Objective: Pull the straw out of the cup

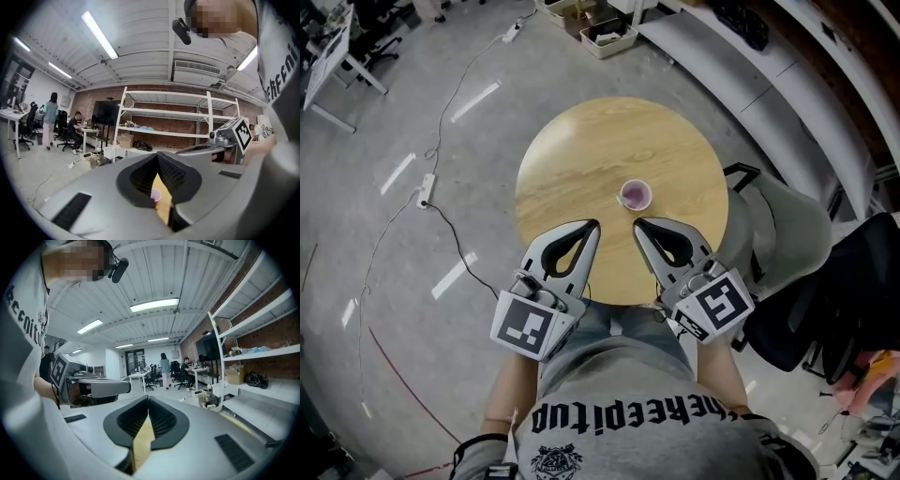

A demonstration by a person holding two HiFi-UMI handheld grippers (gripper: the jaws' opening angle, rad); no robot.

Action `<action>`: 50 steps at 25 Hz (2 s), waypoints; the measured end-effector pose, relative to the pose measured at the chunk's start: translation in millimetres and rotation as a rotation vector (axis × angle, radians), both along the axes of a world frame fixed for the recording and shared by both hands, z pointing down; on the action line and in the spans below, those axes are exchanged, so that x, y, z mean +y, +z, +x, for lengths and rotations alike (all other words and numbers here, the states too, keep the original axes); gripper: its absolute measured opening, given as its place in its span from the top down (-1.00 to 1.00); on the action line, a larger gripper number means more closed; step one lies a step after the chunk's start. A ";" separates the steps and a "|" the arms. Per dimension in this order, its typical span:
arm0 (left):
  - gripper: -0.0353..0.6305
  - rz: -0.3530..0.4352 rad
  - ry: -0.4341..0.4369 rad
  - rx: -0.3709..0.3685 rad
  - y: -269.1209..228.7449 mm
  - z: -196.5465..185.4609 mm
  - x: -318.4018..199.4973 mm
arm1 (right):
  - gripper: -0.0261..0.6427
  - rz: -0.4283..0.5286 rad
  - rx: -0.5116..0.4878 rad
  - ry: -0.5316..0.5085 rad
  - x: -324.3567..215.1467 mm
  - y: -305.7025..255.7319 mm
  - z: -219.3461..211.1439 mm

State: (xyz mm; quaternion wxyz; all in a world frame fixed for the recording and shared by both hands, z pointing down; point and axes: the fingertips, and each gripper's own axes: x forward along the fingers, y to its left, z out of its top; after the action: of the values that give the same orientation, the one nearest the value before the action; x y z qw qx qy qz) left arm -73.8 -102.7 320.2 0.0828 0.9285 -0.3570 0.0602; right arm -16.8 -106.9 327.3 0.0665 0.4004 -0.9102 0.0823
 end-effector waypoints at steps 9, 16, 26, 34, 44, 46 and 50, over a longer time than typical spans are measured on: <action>0.82 -0.025 0.125 0.004 8.5 -3.5 -27.4 | 0.82 -0.058 0.052 0.146 -20.4 26.2 4.2; 0.82 -0.040 0.200 0.003 17.2 -1.2 -43.0 | 0.81 -0.109 0.107 0.221 -26.8 53.3 10.7; 0.82 -0.072 0.243 -0.004 32.9 0.4 -52.6 | 0.70 -0.169 0.179 0.248 -33.6 93.5 16.6; 0.82 -0.100 0.239 -0.014 47.0 -3.6 -54.8 | 0.62 -0.218 0.245 0.228 -37.4 129.6 14.7; 0.82 -0.138 0.231 -0.027 61.6 -8.8 -59.7 | 0.56 -0.243 0.285 0.222 -51.9 154.9 15.4; 0.82 -0.142 0.230 -0.032 64.5 -9.0 -61.6 | 0.56 -0.245 0.288 0.221 -55.4 158.8 15.9; 0.82 -0.149 0.223 -0.039 67.7 -10.5 -62.8 | 0.56 -0.256 0.298 0.206 -61.4 166.9 13.5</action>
State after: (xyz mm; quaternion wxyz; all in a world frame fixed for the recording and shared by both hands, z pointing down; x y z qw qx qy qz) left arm -84.3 -165.5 387.9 0.1372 0.9523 -0.2479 0.1133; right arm -3.3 -168.3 494.3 0.2416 0.4872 -0.8269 0.1435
